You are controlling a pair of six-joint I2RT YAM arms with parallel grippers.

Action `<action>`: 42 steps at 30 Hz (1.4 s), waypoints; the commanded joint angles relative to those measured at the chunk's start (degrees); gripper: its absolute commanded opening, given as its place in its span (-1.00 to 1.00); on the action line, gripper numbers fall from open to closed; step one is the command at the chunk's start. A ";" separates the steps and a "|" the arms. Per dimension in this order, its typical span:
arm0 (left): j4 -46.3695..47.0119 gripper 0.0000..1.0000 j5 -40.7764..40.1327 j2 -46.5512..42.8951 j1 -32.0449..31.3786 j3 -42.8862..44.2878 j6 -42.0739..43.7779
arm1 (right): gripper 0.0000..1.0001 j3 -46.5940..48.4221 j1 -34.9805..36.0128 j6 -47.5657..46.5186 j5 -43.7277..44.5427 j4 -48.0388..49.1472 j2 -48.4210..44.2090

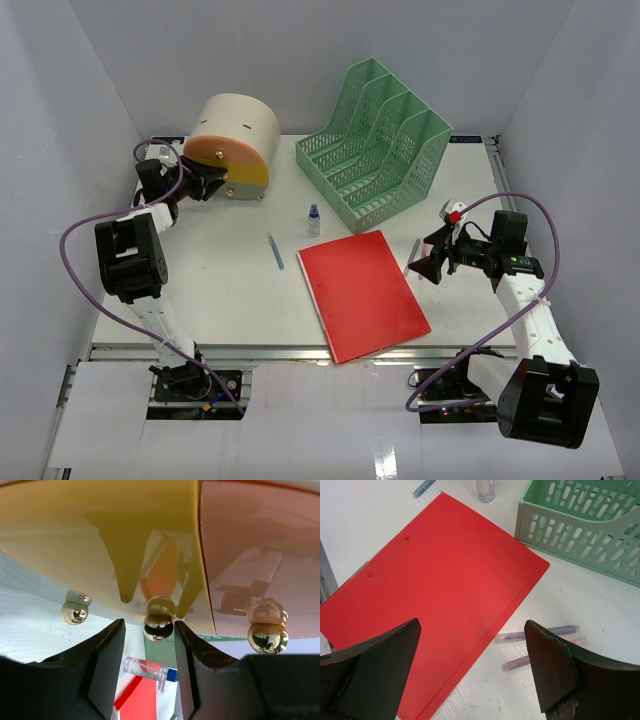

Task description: Organize the desk

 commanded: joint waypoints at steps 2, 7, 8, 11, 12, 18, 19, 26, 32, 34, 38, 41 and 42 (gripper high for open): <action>0.62 -0.01 -1.75 -1.92 -0.85 -0.37 -0.74 | 0.81 0.02 -0.22 -0.42 -0.47 -0.10 0.10; -0.70 -0.25 -3.81 -2.15 -1.10 -0.50 -1.75 | 0.82 0.02 -0.23 -0.42 -0.55 -0.03 -0.15; -0.89 -0.29 -4.07 -2.30 -1.10 -0.61 -1.75 | 0.82 0.02 -0.27 -0.42 -0.55 -0.06 -0.19; -1.33 -0.37 -4.41 -2.95 -1.10 -1.48 -1.59 | 0.82 0.02 -0.30 -0.34 -0.55 -0.09 -0.22; -1.42 -0.38 -4.42 -3.75 -1.10 -1.90 -1.35 | 0.82 0.02 -0.31 -0.41 -0.55 -0.10 -0.30; -0.82 -0.41 -3.88 -11.91 -1.05 -10.82 1.89 | 0.82 0.02 -0.31 -0.42 -0.55 -0.19 -0.54; -0.86 -0.41 -3.77 -13.85 -1.05 -12.82 2.77 | 0.82 -0.02 -0.31 -0.42 -0.55 -0.19 -0.58; -0.74 -0.24 -3.46 -24.06 -0.84 -24.17 5.99 | 0.82 -0.15 -0.31 -0.60 -0.82 -0.36 -0.40; -3.52 0.34 -3.30 -24.49 -0.77 -22.96 7.12 | 0.82 -0.24 -0.31 -0.75 0.85 -0.45 0.24; -4.48 0.50 -3.55 -25.59 -0.57 -22.50 7.94 | 0.82 -0.33 -0.31 -0.57 1.51 -0.09 0.31; -8.10 0.68 -4.07 -29.35 0.21 -21.62 12.46 | 0.78 -1.20 -0.31 4.13 5.98 2.80 0.91; -14.17 0.78 -7.04 -36.70 1.06 -21.59 18.39 | 0.59 -0.60 -0.04 10.18 17.05 6.22 3.19; -16.04 0.80 -8.16 -39.95 1.22 -21.73 21.20 | 0.52 0.42 0.26 13.05 22.25 6.47 4.37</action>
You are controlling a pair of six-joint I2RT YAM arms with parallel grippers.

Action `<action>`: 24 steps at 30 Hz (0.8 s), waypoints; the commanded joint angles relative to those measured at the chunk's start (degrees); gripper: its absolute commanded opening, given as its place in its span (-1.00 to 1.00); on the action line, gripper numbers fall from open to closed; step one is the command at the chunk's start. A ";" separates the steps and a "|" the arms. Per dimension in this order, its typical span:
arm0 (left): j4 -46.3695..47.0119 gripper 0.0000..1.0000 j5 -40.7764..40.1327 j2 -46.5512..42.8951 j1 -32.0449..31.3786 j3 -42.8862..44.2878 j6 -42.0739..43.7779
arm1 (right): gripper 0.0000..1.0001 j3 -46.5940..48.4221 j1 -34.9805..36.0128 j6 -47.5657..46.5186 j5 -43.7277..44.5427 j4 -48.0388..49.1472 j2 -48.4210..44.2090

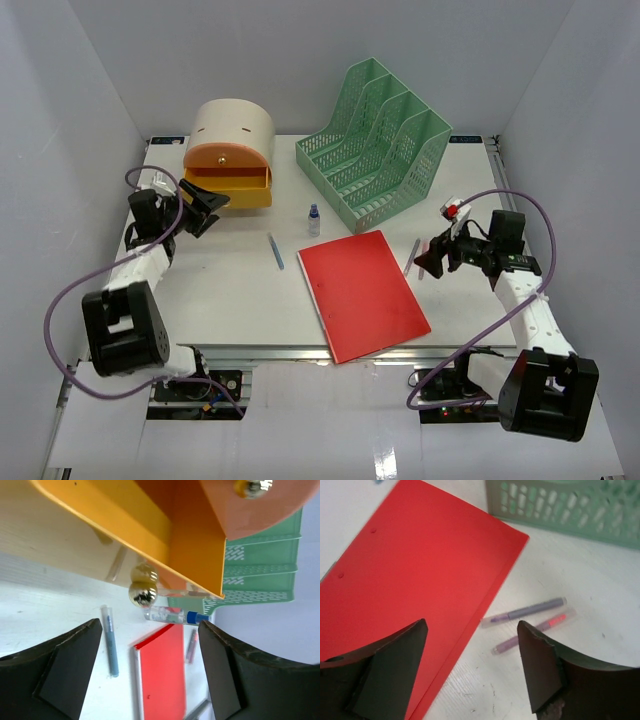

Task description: Organize the desk

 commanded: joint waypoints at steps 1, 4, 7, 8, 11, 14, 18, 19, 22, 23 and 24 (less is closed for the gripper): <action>-10.18 0.82 -4.67 -14.26 1.42 1.72 12.41 | 0.45 2.11 0.77 10.56 18.98 4.05 4.16; -16.27 0.95 -11.23 -23.02 1.63 0.74 17.69 | 0.25 4.22 4.11 13.93 31.29 2.47 7.48; -19.02 0.96 -13.77 -31.10 1.66 -1.89 20.24 | 0.16 5.59 5.71 16.42 37.32 0.85 12.22; -19.32 0.96 -12.78 -33.57 1.66 -3.13 20.41 | 0.12 5.86 6.38 17.03 37.86 0.57 13.64; -20.43 0.96 -9.34 -40.41 1.66 -7.02 21.43 | -0.02 7.87 9.50 20.48 41.06 0.46 18.05; -22.31 0.96 -7.05 -43.35 1.66 -9.14 23.36 | -0.12 9.90 11.08 24.03 43.41 0.77 22.47; -24.91 0.96 -4.98 -46.23 1.66 -10.71 26.77 | -0.16 11.42 11.44 27.58 43.12 2.31 25.03; -25.14 0.96 -4.70 -46.77 1.66 -11.15 27.29 | -0.16 11.57 11.53 28.45 43.17 2.69 25.42; -24.28 0.96 -3.93 -48.46 1.48 -12.97 26.62 | -0.14 12.19 11.54 30.80 45.93 3.13 27.44; -24.25 0.96 -3.53 -48.69 1.40 -12.98 26.68 | -0.14 12.26 11.54 31.32 46.84 3.14 28.17; -24.13 0.96 -3.35 -48.69 1.40 -12.98 26.68 | -0.14 12.26 11.54 31.27 47.39 3.20 29.01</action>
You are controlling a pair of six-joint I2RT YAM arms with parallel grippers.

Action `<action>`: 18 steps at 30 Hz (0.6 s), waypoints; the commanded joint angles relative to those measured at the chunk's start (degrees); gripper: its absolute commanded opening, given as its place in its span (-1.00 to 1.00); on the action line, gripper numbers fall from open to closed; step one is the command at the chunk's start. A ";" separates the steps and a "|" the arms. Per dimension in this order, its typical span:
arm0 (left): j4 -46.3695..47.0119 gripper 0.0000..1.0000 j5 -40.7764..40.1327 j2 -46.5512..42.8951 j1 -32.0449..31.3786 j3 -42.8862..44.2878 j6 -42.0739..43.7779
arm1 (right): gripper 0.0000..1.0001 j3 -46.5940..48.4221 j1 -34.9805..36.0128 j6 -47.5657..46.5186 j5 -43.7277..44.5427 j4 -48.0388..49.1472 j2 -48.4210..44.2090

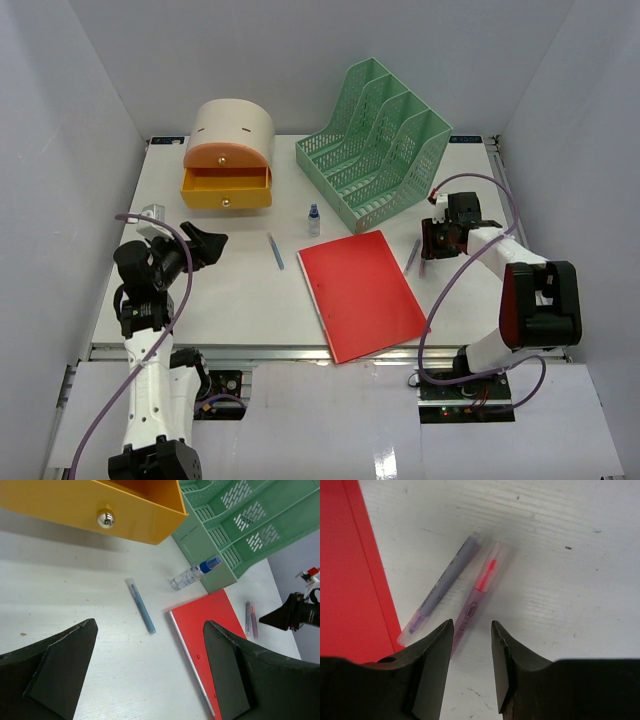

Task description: Organize the desk

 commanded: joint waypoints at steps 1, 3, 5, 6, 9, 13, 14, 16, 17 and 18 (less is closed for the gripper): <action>-0.25 0.96 2.63 -1.70 -0.02 -0.49 1.71 | -0.14 2.29 0.20 4.21 4.43 2.04 3.53; -0.25 0.96 2.71 -1.70 -0.02 -0.62 1.66 | -0.14 2.08 0.20 4.67 4.01 2.44 5.16; -0.33 0.96 2.88 -1.71 -0.02 -0.64 1.66 | -0.14 2.10 0.19 6.35 3.20 2.55 6.78; -0.27 0.96 2.83 -1.77 -0.02 -0.70 1.66 | -0.14 2.21 0.13 6.53 3.02 2.49 7.02; -0.16 0.96 2.72 -1.74 -0.02 -0.76 1.63 | -0.17 2.15 -0.14 7.03 2.93 2.59 7.39; -0.16 0.96 2.72 -1.70 -0.02 -0.81 1.57 | -0.30 1.20 -0.78 6.95 6.81 3.09 7.44; -0.16 0.96 2.72 -1.70 -0.02 -0.81 1.57 | -0.35 0.88 -1.10 6.79 8.94 3.25 7.71; -0.07 0.96 2.73 -1.70 -0.02 -0.73 1.66 | -0.48 0.40 -1.87 6.23 9.68 3.24 8.19; -0.05 0.96 2.78 -1.70 -0.02 -0.75 1.63 | -0.56 0.26 -2.26 5.95 9.37 3.04 8.44; -0.02 0.96 2.84 -1.70 -0.02 -0.78 1.60 | -0.65 0.12 -2.64 5.67 9.07 2.85 8.69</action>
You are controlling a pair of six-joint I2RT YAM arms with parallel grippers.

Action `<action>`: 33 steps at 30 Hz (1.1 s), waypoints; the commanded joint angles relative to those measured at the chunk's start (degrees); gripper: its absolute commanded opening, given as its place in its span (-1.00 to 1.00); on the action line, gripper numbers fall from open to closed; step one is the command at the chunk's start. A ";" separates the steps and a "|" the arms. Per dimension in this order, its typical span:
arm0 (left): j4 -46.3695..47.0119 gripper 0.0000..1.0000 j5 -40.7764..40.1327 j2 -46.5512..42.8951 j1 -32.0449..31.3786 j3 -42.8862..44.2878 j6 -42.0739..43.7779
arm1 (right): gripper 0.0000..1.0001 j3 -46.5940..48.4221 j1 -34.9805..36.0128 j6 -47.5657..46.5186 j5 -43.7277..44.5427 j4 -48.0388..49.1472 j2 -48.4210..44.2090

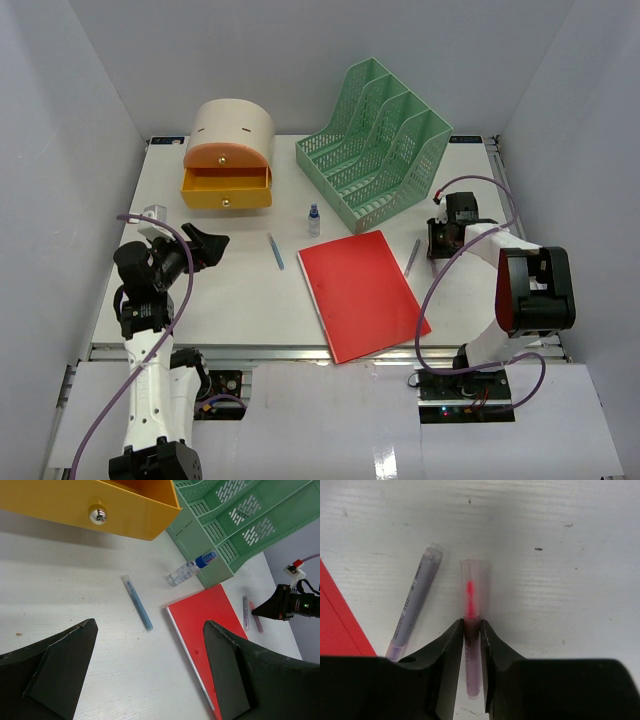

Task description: Organize the desk

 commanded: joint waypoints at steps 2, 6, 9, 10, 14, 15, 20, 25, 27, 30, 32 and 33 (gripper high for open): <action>0.58 0.96 1.08 -0.55 0.00 -0.24 0.68 | -0.78 -1.37 -2.31 -2.21 2.78 -0.17 2.59; 1.23 0.96 2.42 0.10 -0.05 -0.50 0.43 | -0.85 -0.83 -2.39 -8.10 0.80 -0.74 -0.26; 1.50 0.96 3.33 0.40 -0.01 -0.69 0.28 | -0.85 0.27 -2.29 -16.12 -8.62 -1.81 -6.90; 1.72 0.96 3.42 0.40 -0.05 -0.78 0.19 | -0.85 1.20 -1.98 -21.10 -12.16 -2.88 -8.87; 2.04 0.96 3.84 0.49 -0.09 -0.91 0.03 | -0.85 7.67 2.37 -37.48 -27.04 -11.45 -16.01; 2.07 0.96 3.84 0.49 -0.06 -0.94 0.00 | -0.85 10.14 4.74 -41.25 -28.37 -13.74 -16.38; 1.99 0.96 3.42 0.31 0.00 -0.94 0.02 | -0.85 23.37 21.96 -53.72 -25.24 -16.43 -13.82; 1.19 0.96 2.27 0.47 0.00 -0.69 0.18 | -0.85 45.34 36.22 -56.71 -17.36 -17.12 1.02; 0.75 0.96 1.59 0.41 -0.07 -0.53 0.35 | -0.85 54.07 40.27 -57.32 -14.92 -16.38 7.05; 0.10 0.96 0.11 -0.04 -0.09 -0.37 0.42 | -0.85 71.93 43.83 -57.46 -11.29 -15.90 19.75; -0.13 0.96 -0.65 -0.66 -0.09 -0.33 0.38 | -0.85 83.05 45.91 -56.44 -9.75 -14.13 28.05; -0.22 0.96 -1.06 -0.75 -0.09 -0.37 0.38 | -0.85 84.84 46.55 -55.98 -8.62 -11.91 29.47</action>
